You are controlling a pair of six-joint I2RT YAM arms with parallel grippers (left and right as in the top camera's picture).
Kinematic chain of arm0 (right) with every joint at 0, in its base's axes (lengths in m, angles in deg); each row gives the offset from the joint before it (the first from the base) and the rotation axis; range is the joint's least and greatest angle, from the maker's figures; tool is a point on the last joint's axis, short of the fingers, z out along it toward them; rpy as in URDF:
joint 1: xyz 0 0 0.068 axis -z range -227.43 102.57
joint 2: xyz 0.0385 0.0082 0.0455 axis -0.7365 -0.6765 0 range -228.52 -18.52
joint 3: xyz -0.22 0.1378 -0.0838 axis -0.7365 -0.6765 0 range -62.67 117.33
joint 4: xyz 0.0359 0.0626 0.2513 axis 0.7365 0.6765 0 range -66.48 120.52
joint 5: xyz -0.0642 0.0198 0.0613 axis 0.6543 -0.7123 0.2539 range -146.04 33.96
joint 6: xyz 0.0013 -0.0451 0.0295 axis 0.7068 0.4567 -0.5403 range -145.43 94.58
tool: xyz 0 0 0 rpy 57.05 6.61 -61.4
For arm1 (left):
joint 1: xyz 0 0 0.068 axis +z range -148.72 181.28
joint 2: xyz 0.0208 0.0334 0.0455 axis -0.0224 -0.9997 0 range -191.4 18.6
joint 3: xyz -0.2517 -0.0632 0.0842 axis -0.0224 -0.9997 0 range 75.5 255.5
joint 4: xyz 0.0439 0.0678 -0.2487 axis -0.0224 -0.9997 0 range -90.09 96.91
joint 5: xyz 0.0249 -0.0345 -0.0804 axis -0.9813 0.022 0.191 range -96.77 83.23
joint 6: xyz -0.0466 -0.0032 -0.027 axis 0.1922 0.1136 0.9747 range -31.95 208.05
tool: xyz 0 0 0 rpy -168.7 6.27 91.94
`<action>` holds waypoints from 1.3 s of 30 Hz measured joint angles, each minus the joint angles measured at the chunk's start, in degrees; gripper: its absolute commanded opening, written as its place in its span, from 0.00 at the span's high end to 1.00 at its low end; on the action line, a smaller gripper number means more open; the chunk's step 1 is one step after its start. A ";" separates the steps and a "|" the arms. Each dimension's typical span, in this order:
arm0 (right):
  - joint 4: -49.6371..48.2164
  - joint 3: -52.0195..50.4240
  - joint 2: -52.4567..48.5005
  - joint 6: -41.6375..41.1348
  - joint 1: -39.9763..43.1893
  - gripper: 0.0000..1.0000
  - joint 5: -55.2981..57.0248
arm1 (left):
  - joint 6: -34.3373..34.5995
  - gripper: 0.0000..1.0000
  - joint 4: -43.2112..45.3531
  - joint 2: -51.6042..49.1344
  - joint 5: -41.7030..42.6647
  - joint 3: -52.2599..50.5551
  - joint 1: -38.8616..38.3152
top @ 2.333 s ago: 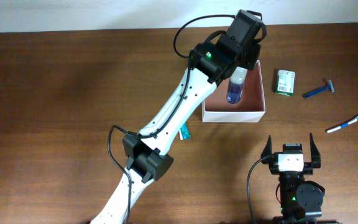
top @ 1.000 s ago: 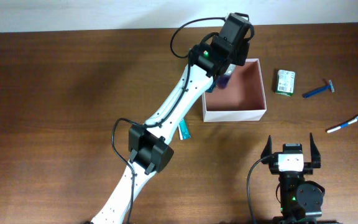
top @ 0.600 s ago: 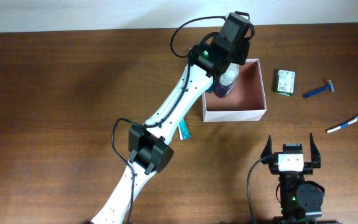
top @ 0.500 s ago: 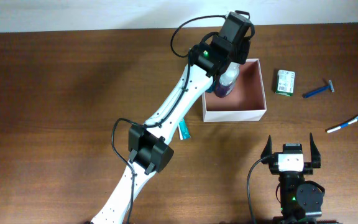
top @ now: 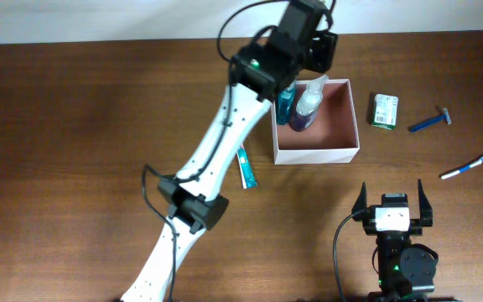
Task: Pack container
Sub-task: 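Release the soap bottle and raise the left gripper away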
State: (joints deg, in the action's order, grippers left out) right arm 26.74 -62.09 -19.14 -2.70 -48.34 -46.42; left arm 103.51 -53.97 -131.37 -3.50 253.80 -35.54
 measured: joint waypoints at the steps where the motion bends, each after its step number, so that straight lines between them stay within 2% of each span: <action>1: 0.00 0.00 0.00 -0.02 0.00 0.01 0.00 | -0.02 0.49 -1.27 0.96 0.92 0.00 0.50; 4: 0.00 0.00 0.00 0.00 0.00 0.01 0.00 | -0.31 0.47 -4.52 4.35 6.32 0.00 2.54; 5: 0.00 0.00 0.00 -0.02 0.00 0.01 0.00 | -0.55 0.40 -5.81 5.75 9.14 0.00 3.52; 7: 0.00 0.00 0.00 -0.04 0.00 0.01 0.00 | -1.01 0.39 -7.50 8.17 15.41 0.15 5.44; 9: 0.00 0.00 0.00 0.00 0.00 0.01 0.00 | -0.96 0.36 -8.33 10.10 24.11 0.46 7.72; 11: 0.00 0.00 0.00 -0.02 0.00 0.01 0.00 | -1.05 0.31 -7.78 11.87 36.63 0.61 10.82; 15: 0.00 0.00 0.00 0.00 0.00 0.01 0.00 | -1.09 0.31 -4.96 12.50 61.64 0.90 15.50; 17: 0.00 0.00 0.00 0.00 0.00 0.01 0.00 | -0.20 0.31 -4.61 12.50 69.90 0.90 16.94; 20: 0.00 0.00 0.00 0.00 0.00 0.01 0.00 | 1.79 0.31 -4.44 12.50 77.44 0.90 17.90; 26: 0.00 0.00 0.00 -0.02 0.00 0.02 0.00 | 4.22 0.31 -4.44 12.50 83.56 0.90 17.66; 39: 0.00 0.00 0.00 0.00 0.00 0.01 0.00 | 9.42 0.30 -4.44 12.50 85.50 0.90 17.66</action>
State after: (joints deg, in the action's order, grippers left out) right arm 26.74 -62.09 -19.14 -2.70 -48.34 -46.42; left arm 112.93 -58.41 -118.87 82.00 254.69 -17.88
